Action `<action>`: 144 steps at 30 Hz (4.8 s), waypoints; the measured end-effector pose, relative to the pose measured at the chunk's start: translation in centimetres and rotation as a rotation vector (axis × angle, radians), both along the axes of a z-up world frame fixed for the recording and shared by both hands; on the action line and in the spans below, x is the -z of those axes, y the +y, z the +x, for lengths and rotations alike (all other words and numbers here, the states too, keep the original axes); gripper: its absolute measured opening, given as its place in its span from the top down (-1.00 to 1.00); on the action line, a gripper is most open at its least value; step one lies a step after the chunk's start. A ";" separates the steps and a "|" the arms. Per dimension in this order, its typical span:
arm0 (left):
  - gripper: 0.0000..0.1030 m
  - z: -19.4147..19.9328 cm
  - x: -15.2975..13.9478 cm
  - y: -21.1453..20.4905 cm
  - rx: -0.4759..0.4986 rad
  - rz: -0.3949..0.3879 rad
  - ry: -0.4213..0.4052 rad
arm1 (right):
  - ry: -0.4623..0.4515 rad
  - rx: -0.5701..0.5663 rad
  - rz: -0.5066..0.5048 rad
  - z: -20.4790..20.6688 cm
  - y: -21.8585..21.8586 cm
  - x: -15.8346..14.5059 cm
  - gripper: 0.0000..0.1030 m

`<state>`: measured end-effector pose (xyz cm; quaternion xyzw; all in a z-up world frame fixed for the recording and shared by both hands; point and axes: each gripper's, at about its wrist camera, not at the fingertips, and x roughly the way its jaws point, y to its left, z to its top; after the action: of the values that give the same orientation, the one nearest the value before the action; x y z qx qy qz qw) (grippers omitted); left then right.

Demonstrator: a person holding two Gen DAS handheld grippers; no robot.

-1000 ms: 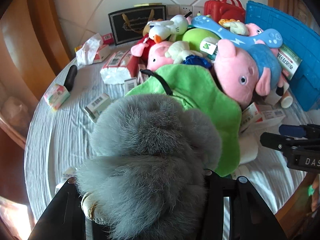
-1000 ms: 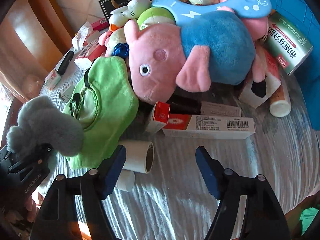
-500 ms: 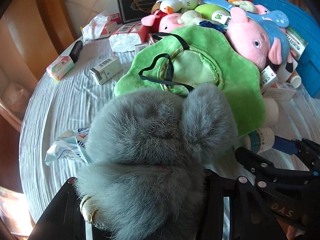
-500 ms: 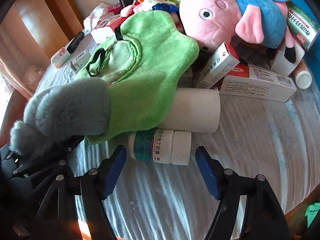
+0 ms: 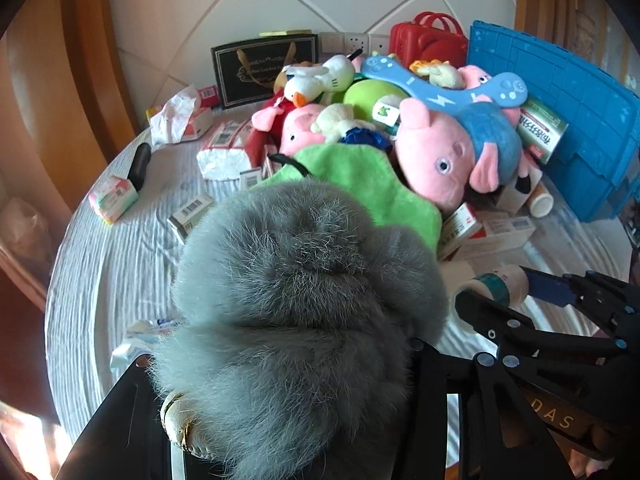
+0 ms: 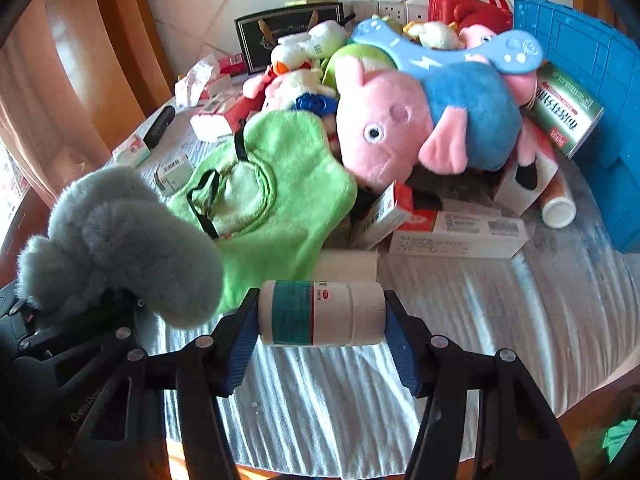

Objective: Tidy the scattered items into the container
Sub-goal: 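Carry the grey plush and pill bottle over the crate and release both, then withdraw both tools from the crate back toward the toy heap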

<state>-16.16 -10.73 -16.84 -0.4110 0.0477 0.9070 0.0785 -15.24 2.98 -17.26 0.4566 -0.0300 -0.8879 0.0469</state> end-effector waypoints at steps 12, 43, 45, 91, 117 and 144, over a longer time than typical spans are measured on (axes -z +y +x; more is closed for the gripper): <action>0.13 -1.6 -4.7 2.3 0.029 0.022 0.102 | 0.147 0.033 0.041 -0.3 2.8 -6.4 -0.13; 0.13 -10.6 -21.8 40.1 0.158 0.145 0.393 | 0.536 0.156 0.186 -5.2 39.6 -25.6 -0.13; 0.13 -10.8 -22.7 43.7 0.191 0.138 0.403 | 0.523 0.198 0.197 -5.1 43.3 -25.7 -0.13; -0.61 -9.8 -20.4 58.2 0.373 0.020 0.098 | 0.303 0.452 0.193 -3.6 59.1 -20.8 -1.00; -0.65 -9.6 -21.4 52.6 0.300 0.067 0.160 | 0.328 0.401 0.187 -4.8 55.5 -21.4 -1.00; -0.65 -8.8 -19.1 27.8 0.036 0.095 0.151 | 0.360 0.130 0.226 -7.5 31.5 -21.8 -1.00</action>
<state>-24.99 17.06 2.28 -0.3365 0.0178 0.9350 0.1104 -22.71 34.51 4.58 0.2900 0.0492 -0.9540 -0.0574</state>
